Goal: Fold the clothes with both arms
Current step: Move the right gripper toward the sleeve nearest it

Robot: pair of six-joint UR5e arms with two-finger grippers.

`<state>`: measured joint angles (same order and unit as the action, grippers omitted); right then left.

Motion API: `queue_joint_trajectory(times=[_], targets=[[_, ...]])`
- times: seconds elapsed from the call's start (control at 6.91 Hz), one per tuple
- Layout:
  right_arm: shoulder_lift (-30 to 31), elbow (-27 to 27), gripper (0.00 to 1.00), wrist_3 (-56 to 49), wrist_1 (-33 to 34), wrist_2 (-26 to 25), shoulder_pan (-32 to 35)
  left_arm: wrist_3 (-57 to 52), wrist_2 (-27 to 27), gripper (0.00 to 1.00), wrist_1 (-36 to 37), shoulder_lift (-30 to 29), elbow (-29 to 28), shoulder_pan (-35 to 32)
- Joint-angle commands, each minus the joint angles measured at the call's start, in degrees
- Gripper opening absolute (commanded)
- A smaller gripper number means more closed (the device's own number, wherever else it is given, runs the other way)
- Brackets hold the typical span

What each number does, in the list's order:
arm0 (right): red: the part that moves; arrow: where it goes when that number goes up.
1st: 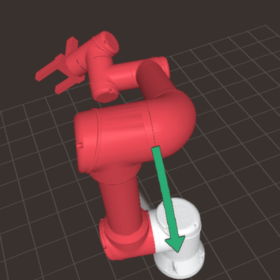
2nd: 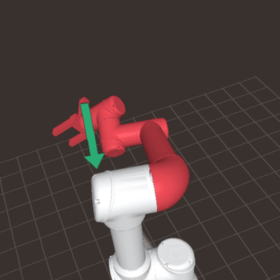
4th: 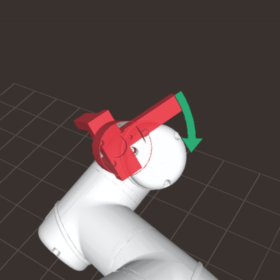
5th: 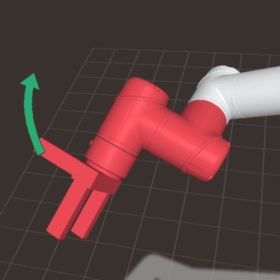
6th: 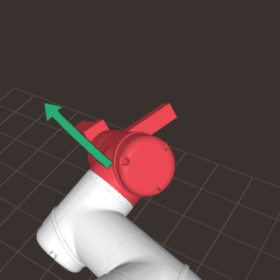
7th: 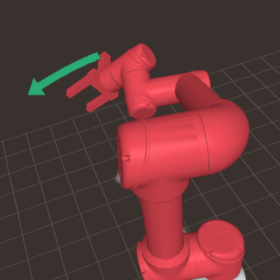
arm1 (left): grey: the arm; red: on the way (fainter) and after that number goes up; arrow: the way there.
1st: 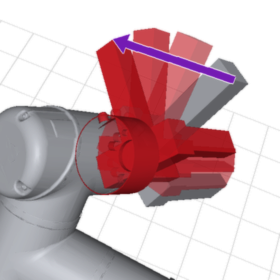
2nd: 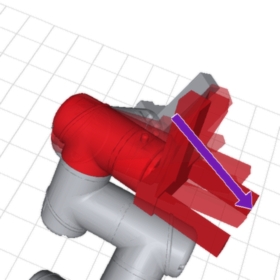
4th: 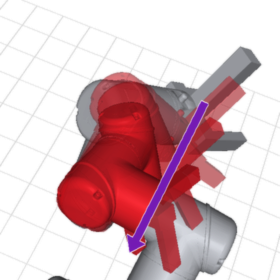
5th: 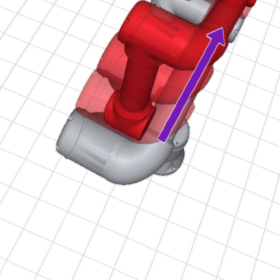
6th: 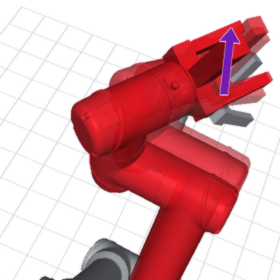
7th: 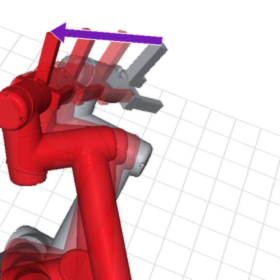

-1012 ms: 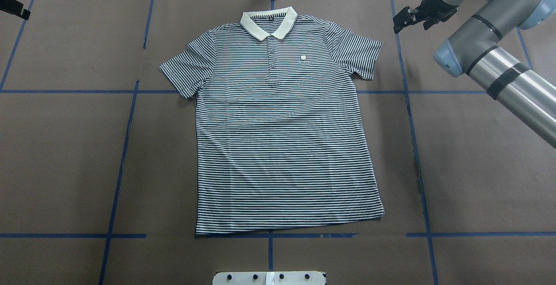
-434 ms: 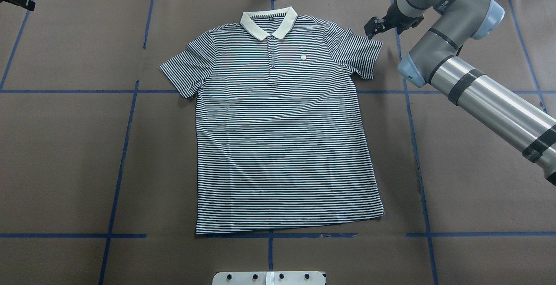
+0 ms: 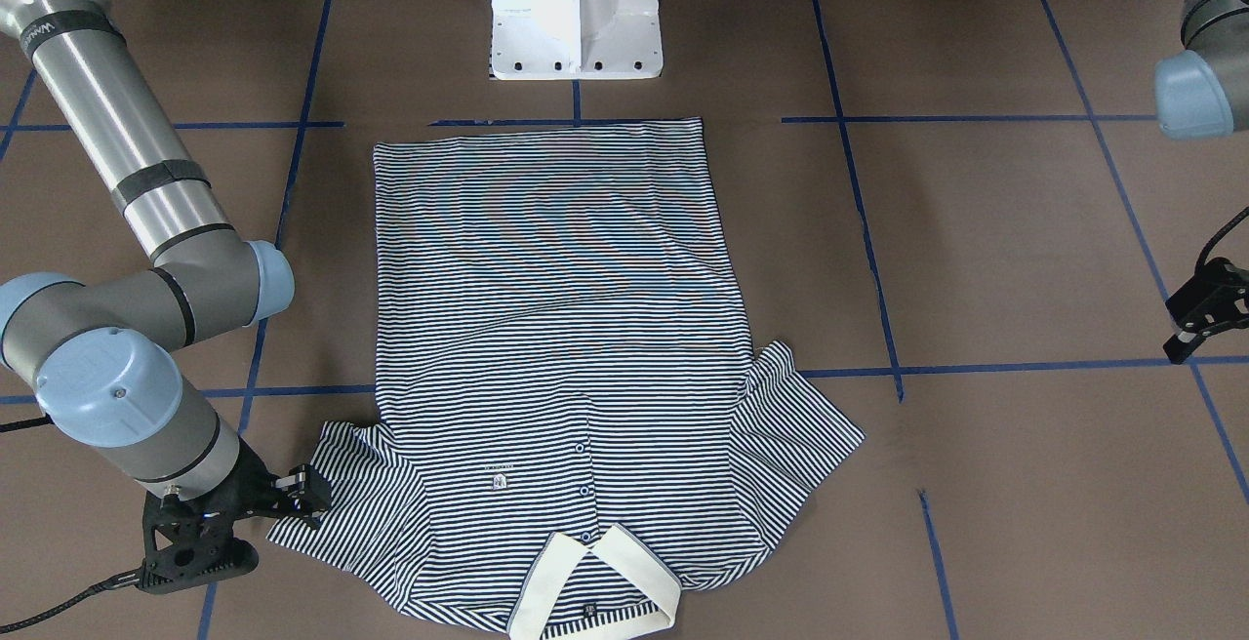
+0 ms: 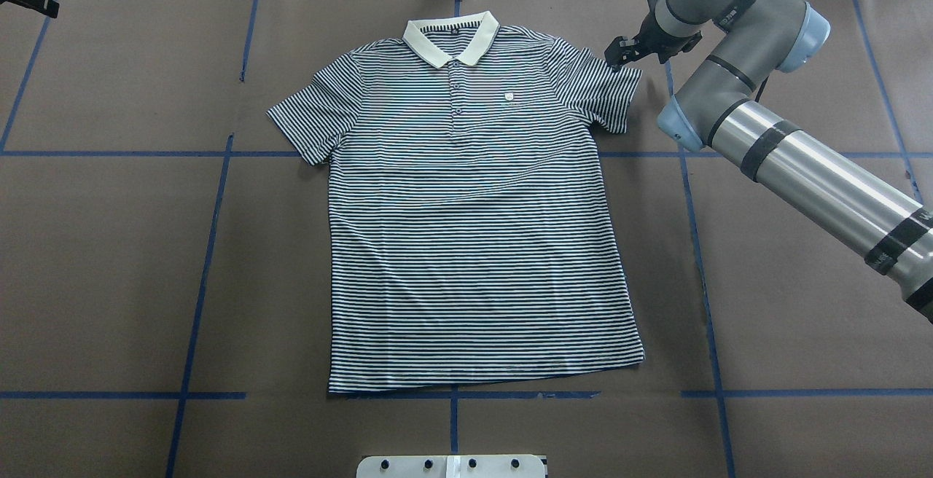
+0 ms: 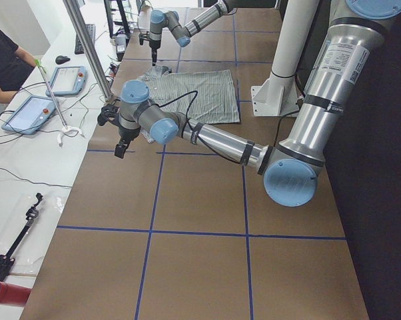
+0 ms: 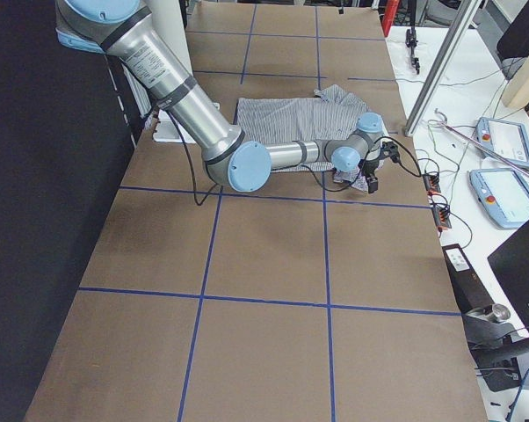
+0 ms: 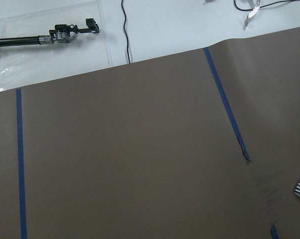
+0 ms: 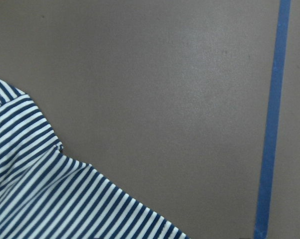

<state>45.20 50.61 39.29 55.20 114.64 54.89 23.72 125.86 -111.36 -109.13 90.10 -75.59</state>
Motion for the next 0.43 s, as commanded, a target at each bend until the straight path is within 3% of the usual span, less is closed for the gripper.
queue_joint_trajectory(times=[0.0,0.29], targets=[[-0.12,-0.86,0.88,0.0,0.0,-0.03,-0.05,0.01,0.0,1.0,0.0,-0.03,0.07,0.0],[-0.12,-1.21,0.83,0.0,0.0,-0.03,-0.31,0.1,0.0,1.0,0.0,-0.03,0.07,0.0]])
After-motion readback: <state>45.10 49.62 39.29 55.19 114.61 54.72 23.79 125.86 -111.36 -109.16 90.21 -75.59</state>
